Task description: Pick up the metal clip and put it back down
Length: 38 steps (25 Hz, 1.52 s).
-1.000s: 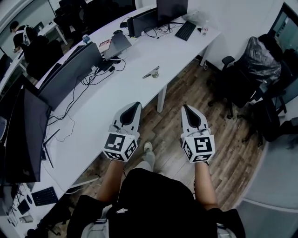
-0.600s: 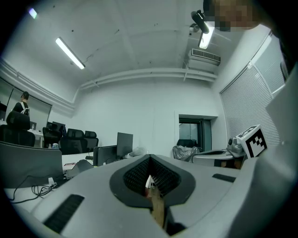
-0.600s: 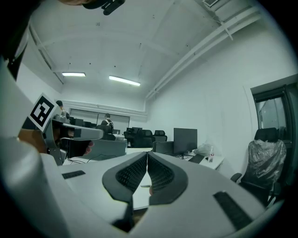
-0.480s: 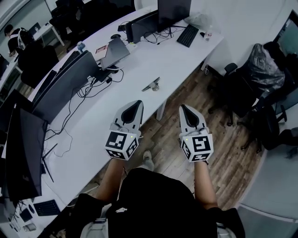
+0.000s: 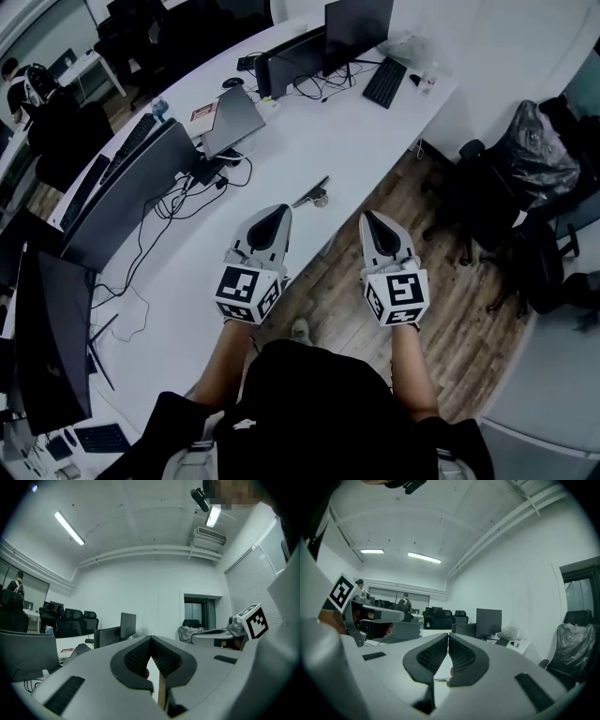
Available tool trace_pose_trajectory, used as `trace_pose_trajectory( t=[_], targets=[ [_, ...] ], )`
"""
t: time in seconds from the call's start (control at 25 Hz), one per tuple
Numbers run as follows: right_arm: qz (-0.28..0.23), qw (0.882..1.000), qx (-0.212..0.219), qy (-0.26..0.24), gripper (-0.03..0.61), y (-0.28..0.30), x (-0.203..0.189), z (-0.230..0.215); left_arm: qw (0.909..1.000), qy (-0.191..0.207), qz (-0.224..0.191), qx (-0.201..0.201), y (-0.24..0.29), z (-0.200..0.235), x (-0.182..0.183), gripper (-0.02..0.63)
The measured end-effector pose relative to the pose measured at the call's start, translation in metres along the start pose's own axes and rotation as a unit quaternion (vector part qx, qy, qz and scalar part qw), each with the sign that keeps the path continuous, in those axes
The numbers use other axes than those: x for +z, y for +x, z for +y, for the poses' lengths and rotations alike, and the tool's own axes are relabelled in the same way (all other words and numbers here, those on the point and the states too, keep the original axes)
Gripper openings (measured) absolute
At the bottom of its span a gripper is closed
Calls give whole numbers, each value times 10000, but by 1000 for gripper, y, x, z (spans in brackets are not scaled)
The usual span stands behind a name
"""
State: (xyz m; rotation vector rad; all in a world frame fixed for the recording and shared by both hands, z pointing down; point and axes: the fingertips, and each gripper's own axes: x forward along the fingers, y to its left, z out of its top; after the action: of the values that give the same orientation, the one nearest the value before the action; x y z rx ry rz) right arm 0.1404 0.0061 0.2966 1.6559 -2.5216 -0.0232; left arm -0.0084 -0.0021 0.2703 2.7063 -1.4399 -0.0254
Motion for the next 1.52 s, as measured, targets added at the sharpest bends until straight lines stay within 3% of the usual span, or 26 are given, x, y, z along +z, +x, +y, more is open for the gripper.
trace_pose_trajectory(
  t=[0.4, 0.84, 1.2, 1.52],
  targets=[
    [152, 9999, -44, -24, 25, 59, -10, 1, 9998, -167, 108, -59, 36, 48, -16, 9],
    [392, 9991, -188, 12, 25, 75, -25, -19, 9992, -295, 237, -149, 63, 56, -29, 9],
    [616, 9981, 26, 62, 25, 100, -48, -49, 9983, -350, 453, 120, 91, 56, -49, 9],
    [1020, 9931, 560, 115, 25, 131, -84, -63, 9953, -469, 675, 519, 117, 61, -74, 9]
  ],
)
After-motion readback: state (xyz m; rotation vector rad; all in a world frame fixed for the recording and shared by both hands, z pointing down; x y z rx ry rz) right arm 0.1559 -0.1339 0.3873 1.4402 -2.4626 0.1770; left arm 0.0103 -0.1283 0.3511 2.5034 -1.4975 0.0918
